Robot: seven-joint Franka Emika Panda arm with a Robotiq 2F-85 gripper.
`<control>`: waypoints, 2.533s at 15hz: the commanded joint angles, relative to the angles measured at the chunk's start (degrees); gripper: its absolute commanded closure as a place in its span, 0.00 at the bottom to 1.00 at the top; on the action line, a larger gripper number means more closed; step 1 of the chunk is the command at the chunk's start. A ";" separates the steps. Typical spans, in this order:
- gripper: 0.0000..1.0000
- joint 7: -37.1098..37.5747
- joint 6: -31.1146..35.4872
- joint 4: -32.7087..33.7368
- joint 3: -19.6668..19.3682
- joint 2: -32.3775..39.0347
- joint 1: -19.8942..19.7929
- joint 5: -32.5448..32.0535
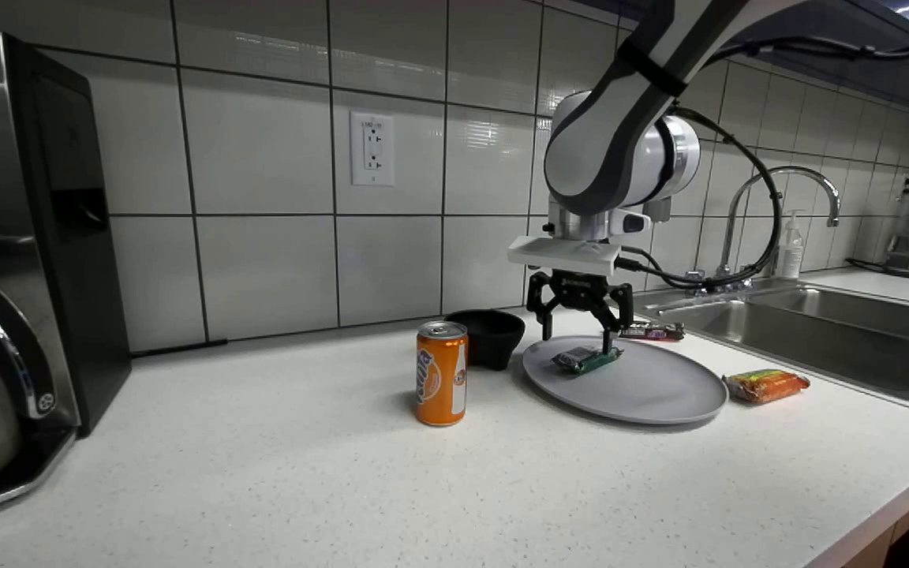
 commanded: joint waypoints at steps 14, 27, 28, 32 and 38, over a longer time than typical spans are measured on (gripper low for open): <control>0.51 0.43 2.41 -1.58 0.09 -0.09 -1.07 1.79; 0.86 1.02 3.73 -4.23 -0.26 -2.95 -0.20 1.13; 0.86 1.06 3.88 -4.58 -0.25 -3.27 -0.16 1.13; 0.86 0.85 4.33 -6.16 0.07 -4.16 -0.27 1.46; 0.20 -0.10 3.77 -6.98 0.47 -4.79 -0.61 1.37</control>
